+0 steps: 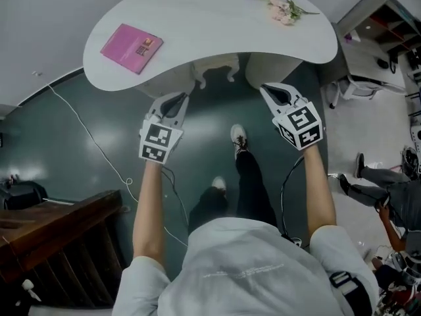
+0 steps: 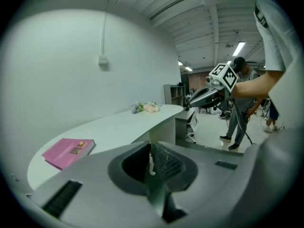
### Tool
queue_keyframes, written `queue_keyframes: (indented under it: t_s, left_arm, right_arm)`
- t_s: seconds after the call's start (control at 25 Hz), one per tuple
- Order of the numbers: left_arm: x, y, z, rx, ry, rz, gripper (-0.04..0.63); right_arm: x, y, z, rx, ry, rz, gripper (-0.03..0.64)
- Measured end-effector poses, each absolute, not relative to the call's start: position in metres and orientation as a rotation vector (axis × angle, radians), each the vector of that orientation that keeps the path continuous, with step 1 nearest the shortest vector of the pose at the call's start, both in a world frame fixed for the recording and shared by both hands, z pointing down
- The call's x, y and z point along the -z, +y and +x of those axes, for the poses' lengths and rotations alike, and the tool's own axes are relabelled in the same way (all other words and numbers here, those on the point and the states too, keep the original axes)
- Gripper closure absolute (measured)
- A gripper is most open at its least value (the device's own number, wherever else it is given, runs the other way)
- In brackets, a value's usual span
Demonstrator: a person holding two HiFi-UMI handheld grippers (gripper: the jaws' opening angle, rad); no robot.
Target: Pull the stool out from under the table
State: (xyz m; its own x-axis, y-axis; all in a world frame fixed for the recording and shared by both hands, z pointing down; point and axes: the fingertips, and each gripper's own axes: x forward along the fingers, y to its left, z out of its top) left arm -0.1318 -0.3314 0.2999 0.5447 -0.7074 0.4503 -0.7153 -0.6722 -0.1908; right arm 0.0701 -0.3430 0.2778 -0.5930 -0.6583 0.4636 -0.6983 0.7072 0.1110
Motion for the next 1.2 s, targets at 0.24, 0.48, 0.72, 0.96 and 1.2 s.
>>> queue_keyframes:
  t_s: [0.24,0.48,0.72,0.96,1.2]
  left_arm:
    - [-0.397,-0.398,-0.129,-0.696,-1.323,2.666,0.575]
    - [-0.485,-0.450,-0.117,-0.628,-1.383,2.635,0.485]
    - [-0.588,-0.483,-0.122,-0.681,-1.391,2.630,0.463]
    - [-0.690,-0.521,-0.131,-0.697,-1.416,2.629,0.421]
    - [-0.752,-0.546,-0.140,-0.658,-1.478,2.580,0.399]
  right_arm:
    - [-0.382,-0.412,0.060,-0.138,-2.459,1.018,0.600]
    - [-0.470,-0.460,0.075,-0.189,-2.462,1.041,0.506]
    - [-0.570,-0.511,0.084,-0.191,-2.453,1.103,0.454]
    - [-0.673,-0.556,0.080,-0.191,-2.453,1.105,0.393]
    - [-0.751,-0.580,0.087,-0.181,-2.414,1.125,0.376]
